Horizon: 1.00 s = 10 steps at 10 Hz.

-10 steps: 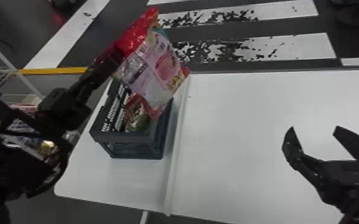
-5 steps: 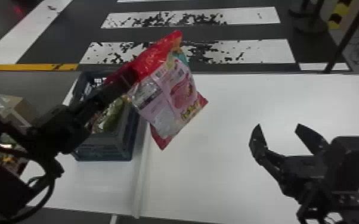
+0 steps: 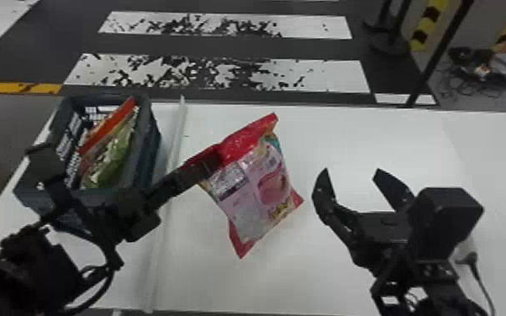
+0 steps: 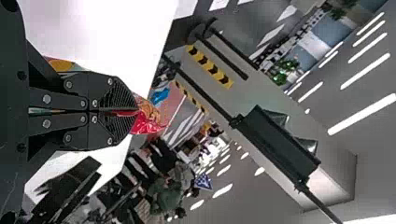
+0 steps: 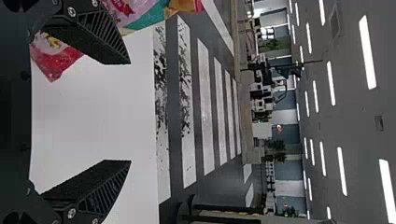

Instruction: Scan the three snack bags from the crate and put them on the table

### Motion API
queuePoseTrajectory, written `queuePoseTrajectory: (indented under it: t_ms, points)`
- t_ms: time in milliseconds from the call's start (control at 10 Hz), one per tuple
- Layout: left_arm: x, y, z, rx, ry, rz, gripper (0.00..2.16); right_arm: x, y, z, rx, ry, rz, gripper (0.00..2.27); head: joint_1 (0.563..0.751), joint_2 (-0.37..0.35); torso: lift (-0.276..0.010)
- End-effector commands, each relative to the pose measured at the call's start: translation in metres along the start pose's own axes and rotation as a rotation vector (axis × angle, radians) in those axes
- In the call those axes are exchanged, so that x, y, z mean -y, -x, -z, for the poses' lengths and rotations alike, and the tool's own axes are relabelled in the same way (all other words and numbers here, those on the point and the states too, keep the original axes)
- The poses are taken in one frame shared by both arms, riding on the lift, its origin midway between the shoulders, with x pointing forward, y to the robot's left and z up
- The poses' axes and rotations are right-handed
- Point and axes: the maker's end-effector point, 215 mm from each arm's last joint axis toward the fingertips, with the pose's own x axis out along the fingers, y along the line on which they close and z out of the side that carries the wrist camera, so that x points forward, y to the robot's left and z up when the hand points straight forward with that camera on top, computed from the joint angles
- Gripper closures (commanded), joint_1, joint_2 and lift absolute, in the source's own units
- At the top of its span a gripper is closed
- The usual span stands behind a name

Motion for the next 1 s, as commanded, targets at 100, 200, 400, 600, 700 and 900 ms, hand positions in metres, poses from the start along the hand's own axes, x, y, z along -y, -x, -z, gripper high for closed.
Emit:
queuePoseTrajectory:
  t_ms: [100, 200, 400, 600, 700, 900]
  points:
    - [-0.017, -0.045, 0.031, -0.057, 0.077, 0.041, 2.13, 0.009, -0.004, -0.002, 0.004, 0.004, 0.009, 0.13, 0.695, -0.057, -0.094]
    - [-0.02, -0.06, 0.041, -0.065, 0.067, 0.044, 2.13, 0.012, -0.005, -0.003, 0.008, 0.004, 0.013, 0.13, 0.695, -0.082, -0.094]
    - [-0.043, -0.087, 0.057, -0.101, 0.056, 0.012, 2.13, 0.014, -0.004, -0.003, 0.008, 0.008, 0.014, 0.13, 0.695, -0.12, -0.094]
    - [-0.075, -0.103, 0.065, -0.106, -0.009, -0.068, 2.13, 0.021, -0.005, -0.005, 0.01, 0.001, 0.021, 0.13, 0.695, -0.141, -0.094]
    - [-0.091, -0.106, 0.067, -0.108, -0.037, -0.109, 2.13, 0.022, -0.005, -0.007, 0.012, 0.0, 0.02, 0.13, 0.695, -0.144, -0.094]
    - [-0.098, -0.119, 0.073, -0.119, -0.105, -0.141, 2.13, 0.023, -0.006, -0.006, 0.011, 0.003, 0.021, 0.13, 0.695, -0.14, -0.094]
